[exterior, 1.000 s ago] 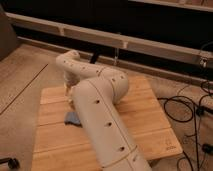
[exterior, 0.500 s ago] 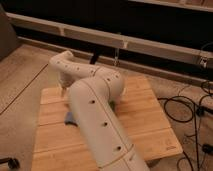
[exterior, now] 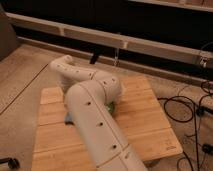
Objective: Place the bottle in the ceramic bowl
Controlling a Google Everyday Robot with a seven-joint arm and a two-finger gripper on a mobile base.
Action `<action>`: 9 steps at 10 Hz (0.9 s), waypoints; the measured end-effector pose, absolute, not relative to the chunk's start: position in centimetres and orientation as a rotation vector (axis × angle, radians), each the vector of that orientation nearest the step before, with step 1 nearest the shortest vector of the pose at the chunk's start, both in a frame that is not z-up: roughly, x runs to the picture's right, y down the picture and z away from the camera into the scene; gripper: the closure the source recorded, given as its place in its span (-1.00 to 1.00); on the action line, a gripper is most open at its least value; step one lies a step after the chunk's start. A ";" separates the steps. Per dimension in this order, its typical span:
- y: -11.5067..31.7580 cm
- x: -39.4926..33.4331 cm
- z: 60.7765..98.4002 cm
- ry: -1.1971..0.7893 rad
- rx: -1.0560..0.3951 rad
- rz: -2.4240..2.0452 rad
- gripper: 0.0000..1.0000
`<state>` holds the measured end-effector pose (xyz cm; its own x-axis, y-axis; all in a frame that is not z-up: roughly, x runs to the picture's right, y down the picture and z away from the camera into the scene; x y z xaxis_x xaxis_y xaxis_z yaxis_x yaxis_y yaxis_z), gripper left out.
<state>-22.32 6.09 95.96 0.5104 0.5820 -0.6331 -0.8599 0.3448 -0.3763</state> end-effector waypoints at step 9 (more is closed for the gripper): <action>0.6 -22.1 93.8 0.367 -0.701 1.026 1.00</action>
